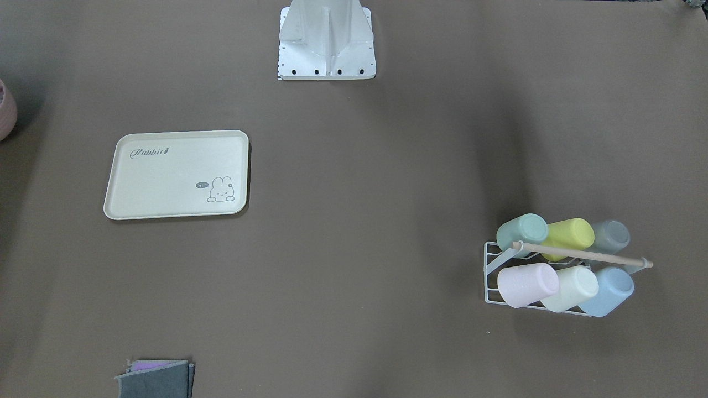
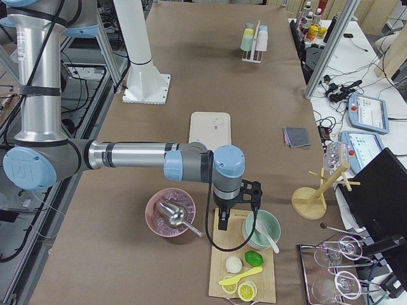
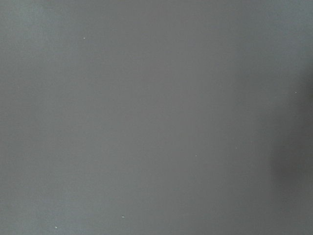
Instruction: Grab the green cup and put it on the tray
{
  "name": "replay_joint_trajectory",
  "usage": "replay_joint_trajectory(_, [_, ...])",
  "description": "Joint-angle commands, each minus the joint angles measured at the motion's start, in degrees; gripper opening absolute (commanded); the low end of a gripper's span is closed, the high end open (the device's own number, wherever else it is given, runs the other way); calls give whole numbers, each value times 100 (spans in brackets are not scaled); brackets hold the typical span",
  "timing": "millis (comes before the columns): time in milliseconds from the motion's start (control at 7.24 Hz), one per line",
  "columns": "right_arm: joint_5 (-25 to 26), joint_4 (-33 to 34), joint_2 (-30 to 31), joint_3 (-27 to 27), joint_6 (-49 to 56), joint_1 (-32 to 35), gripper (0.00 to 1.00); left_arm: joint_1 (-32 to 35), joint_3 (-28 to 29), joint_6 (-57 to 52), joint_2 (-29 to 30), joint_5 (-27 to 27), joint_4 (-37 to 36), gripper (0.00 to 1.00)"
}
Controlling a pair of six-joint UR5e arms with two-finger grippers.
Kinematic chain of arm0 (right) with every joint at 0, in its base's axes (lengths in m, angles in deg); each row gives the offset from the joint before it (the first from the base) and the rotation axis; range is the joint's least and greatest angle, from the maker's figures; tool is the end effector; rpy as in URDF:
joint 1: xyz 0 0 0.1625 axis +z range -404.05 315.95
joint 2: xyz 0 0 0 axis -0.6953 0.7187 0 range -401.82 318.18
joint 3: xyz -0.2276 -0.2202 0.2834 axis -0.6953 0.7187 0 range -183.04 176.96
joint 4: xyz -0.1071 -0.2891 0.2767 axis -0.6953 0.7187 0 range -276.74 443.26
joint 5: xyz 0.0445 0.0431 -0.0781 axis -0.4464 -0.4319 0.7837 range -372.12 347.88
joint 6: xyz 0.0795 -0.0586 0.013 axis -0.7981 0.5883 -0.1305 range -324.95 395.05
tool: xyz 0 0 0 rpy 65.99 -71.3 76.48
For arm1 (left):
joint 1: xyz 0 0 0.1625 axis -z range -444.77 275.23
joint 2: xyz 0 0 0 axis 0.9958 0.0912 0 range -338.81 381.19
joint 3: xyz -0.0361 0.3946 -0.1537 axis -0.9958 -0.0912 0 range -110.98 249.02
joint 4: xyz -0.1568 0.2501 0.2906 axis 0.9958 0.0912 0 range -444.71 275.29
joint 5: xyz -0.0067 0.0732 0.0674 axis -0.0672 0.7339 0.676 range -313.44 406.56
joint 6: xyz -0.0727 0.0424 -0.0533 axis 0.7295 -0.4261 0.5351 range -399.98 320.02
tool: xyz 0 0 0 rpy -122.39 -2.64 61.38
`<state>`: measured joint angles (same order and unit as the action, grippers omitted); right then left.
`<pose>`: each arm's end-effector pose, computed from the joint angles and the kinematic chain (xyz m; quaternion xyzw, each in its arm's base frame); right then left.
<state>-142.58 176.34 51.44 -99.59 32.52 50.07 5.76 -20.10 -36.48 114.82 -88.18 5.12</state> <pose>0.1021 -0.4612 0.6397 0.0065 -0.3457 0.0537 0.9368 -0.0680 -0.5207 0.6342 0.0108 0.3809 -0.0239 0.9242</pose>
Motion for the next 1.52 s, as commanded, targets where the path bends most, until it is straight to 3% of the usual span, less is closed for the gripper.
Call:
replay_joint_trajectory(0, [-6, 0, 8, -126, 7, 1, 100, 0, 17, 2, -11, 0, -9, 99])
replay_joint_trajectory(690, [-23, 0, -27, -136, 50, -8, 100, 0, 26, 11, -11, 0, 0, 99])
replay_joint_trajectory(967, [-365, 0, -1, -84, 68, -8, 100, 0, 35, 11, -11, 9, 0, 99])
replay_joint_trajectory(1381, [-357, 0, 8, -136, 7, -8, 100, 0, 35, 11, -11, 9, 0, 99])
